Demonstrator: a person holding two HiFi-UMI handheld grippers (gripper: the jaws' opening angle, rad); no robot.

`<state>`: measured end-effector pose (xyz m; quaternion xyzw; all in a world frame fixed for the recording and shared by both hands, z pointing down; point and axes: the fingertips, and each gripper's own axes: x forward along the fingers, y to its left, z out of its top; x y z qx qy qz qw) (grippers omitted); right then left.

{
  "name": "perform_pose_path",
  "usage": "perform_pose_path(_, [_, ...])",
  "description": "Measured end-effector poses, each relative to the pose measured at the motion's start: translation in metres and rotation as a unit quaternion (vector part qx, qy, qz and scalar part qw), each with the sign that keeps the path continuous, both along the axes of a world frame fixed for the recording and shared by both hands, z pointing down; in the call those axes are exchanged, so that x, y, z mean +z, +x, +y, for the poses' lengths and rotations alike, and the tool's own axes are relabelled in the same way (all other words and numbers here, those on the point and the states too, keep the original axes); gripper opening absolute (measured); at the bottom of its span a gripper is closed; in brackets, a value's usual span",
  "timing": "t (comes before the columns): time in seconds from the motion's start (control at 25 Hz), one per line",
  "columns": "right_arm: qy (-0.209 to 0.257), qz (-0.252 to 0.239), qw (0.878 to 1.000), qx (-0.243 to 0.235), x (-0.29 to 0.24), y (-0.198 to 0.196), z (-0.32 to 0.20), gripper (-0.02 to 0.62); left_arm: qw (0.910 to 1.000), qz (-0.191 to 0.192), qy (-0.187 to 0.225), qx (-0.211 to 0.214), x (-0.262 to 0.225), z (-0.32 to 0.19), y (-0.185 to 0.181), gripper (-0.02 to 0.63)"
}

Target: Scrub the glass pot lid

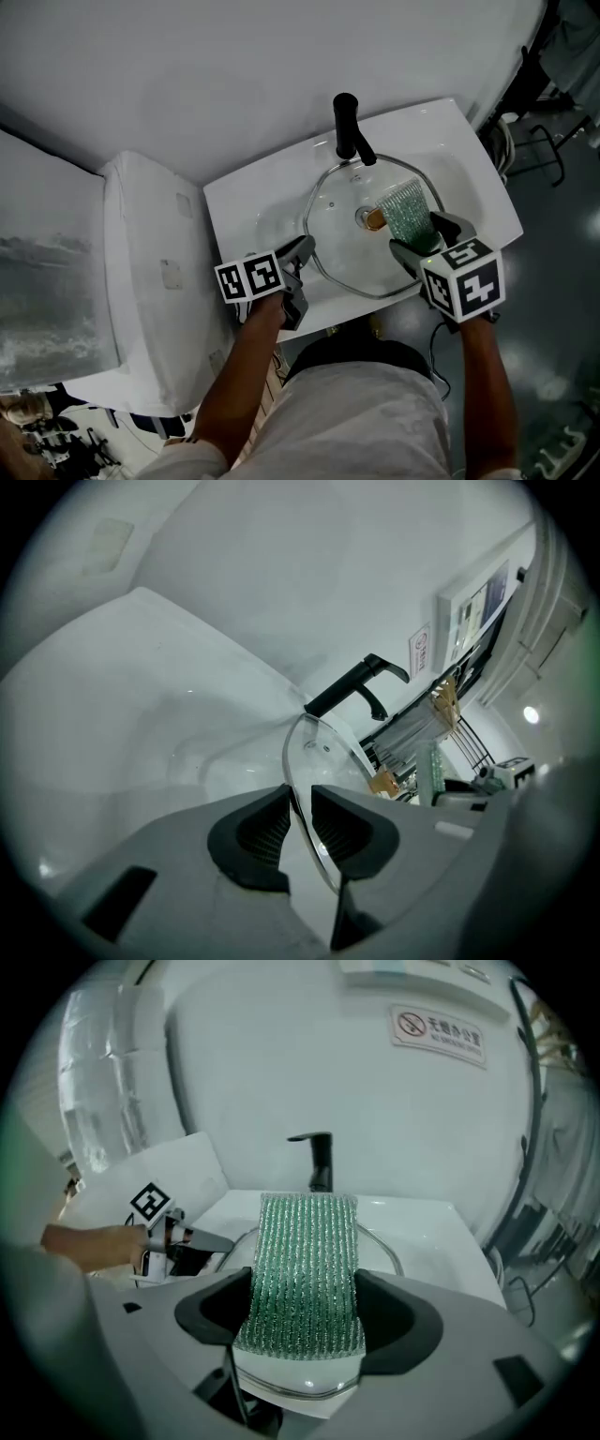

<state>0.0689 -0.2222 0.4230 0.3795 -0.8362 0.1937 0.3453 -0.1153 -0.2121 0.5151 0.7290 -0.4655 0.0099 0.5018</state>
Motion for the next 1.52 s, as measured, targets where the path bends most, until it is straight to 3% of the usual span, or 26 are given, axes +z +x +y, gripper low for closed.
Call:
perform_pose_path(0.16, [0.039, 0.046, 0.996, -0.064, -0.001, -0.035, 0.030, 0.339, 1.0000, -0.001, 0.000, -0.001, 0.000, 0.000, 0.000, 0.081])
perform_pose_path(0.4, [0.042, 0.105, 0.982, -0.151, 0.029, -0.070, 0.060, 0.339, 1.0000, -0.003, 0.000, -0.003, 0.000, 0.000, 0.000, 0.080])
perform_pose_path(0.68, [0.042, 0.169, 0.958, -0.226, 0.064, -0.073, 0.071, 0.339, 1.0000, -0.004, 0.000, -0.006, 0.000, 0.000, 0.000, 0.080])
perform_pose_path(0.88, [0.047, 0.172, 0.949, -0.259, 0.068, -0.064, 0.072, 0.339, 1.0000, -0.005, -0.001, -0.007, -0.001, 0.000, -0.001, 0.078])
perform_pose_path(1.4, [0.025, 0.202, 0.949, -0.240, 0.067, 0.031, 0.048, 0.339, 0.9999, -0.011, -0.002, -0.008, 0.000, 0.001, -0.001, 0.078])
perform_pose_path(1.52, [0.005, 0.201, 0.958, -0.203, 0.067, 0.058, 0.037, 0.339, 0.9999, -0.013, -0.002, -0.009, 0.000, 0.001, -0.001, 0.078])
